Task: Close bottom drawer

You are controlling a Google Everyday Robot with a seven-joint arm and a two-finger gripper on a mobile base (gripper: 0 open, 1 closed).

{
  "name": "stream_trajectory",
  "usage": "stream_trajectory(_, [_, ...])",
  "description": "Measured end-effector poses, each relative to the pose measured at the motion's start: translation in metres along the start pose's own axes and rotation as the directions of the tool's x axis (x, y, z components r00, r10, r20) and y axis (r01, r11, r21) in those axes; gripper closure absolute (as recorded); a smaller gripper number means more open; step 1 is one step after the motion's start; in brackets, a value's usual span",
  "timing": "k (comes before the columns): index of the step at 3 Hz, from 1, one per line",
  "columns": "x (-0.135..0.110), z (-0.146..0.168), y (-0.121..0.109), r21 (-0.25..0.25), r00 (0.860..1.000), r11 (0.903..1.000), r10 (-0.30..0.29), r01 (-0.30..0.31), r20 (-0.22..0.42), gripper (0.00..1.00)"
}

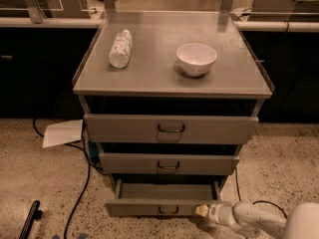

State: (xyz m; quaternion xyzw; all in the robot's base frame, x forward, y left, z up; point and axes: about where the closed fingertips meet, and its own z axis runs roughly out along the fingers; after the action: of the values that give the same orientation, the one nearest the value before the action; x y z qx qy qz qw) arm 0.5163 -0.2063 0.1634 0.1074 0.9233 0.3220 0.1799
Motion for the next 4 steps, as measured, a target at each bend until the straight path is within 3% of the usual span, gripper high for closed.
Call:
stream_trajectory(1, [-0.038, 0.008, -0.002, 0.048, 0.999, 0.9988, -0.014, 0.012, 0.042, 1.00])
stream_trajectory(2, [-0.037, 0.009, -0.002, 0.047, 0.999, 0.9988, -0.015, 0.013, 0.041, 1.00])
stream_trajectory(4, [-0.065, 0.032, -0.015, 0.079, 0.995, 0.9969, -0.002, -0.006, 0.095, 1.00])
